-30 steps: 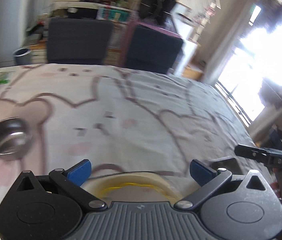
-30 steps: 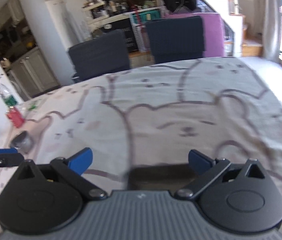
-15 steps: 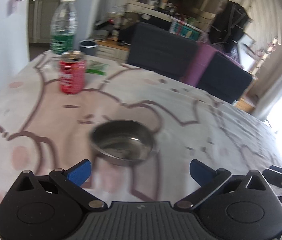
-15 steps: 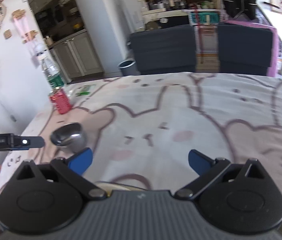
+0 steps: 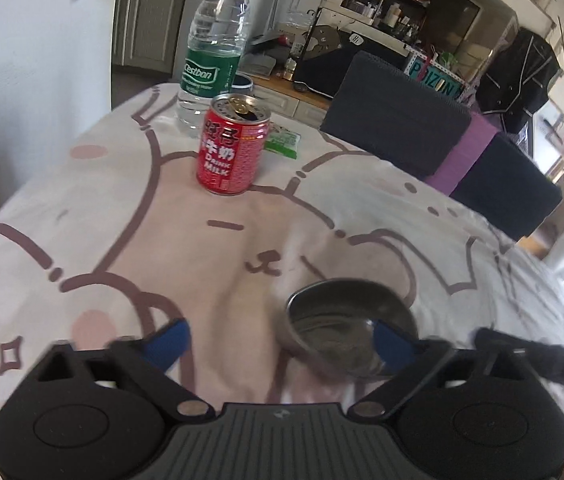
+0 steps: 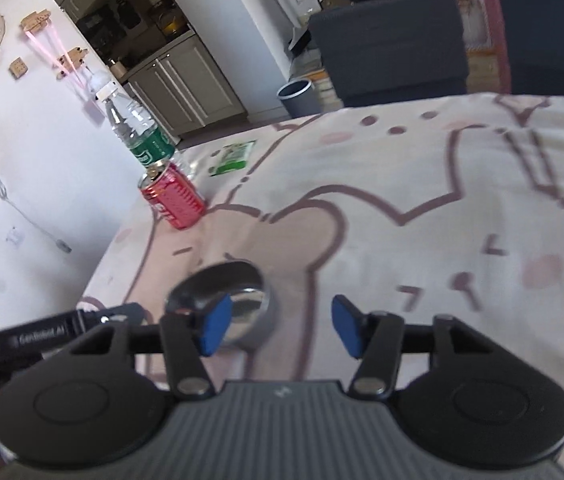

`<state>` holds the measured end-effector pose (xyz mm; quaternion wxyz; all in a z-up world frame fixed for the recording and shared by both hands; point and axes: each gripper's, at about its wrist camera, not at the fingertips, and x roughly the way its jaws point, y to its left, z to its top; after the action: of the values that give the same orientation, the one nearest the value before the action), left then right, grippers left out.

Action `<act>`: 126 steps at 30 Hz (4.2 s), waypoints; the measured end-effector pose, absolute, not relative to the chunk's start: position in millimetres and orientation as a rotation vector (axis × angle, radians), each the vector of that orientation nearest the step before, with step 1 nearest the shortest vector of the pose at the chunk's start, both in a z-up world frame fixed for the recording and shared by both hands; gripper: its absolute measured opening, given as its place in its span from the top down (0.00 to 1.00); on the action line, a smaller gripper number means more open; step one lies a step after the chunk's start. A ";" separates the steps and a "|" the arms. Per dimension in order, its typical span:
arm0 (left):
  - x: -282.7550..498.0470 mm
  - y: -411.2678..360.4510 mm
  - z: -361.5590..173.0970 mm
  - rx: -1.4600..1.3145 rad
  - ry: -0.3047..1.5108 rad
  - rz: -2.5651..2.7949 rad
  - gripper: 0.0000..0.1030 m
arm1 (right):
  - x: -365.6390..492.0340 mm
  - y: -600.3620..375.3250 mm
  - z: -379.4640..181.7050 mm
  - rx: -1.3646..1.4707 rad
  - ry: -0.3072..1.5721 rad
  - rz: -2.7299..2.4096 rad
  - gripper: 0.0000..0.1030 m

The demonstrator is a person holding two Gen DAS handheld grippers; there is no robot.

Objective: Organize plates and bowls
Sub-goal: 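Move both grippers to the small steel bowl by the red can and grasp its rim, then lift and carry the steel bowl with both grippers toward the steel trays, then lower the steel bowl into the stacked steel trays with both grippers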

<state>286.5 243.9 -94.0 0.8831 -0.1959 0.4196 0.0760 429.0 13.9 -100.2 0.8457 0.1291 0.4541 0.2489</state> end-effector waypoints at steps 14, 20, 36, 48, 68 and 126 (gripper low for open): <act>310.2 253.4 -122.5 -0.501 0.931 0.153 0.88 | 451.2 57.5 -128.7 0.216 1.037 0.514 0.88; 311.8 249.2 -119.2 -0.490 0.943 0.151 0.92 | 450.9 58.8 -130.3 0.166 1.027 0.533 0.93; 279.1 214.0 -67.1 -0.529 0.823 0.058 0.93 | 423.8 10.5 -89.5 0.212 0.920 0.580 0.94; 257.6 118.7 -33.3 -0.511 0.784 -0.143 0.93 | 374.4 -98.5 -42.9 0.215 0.824 0.504 0.94; 262.5 -32.5 -51.6 -0.442 0.880 -0.415 0.92 | 294.8 -273.9 -48.4 0.433 0.812 0.362 0.91; 272.3 -173.0 -112.6 -0.170 1.057 -0.575 0.86 | 264.5 -377.6 -103.6 0.383 1.117 0.116 0.82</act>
<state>272.2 -173.0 -112.6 0.8211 -0.0799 0.4964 -0.2703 264.5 -377.6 -103.6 0.8291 0.1803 0.5264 0.0546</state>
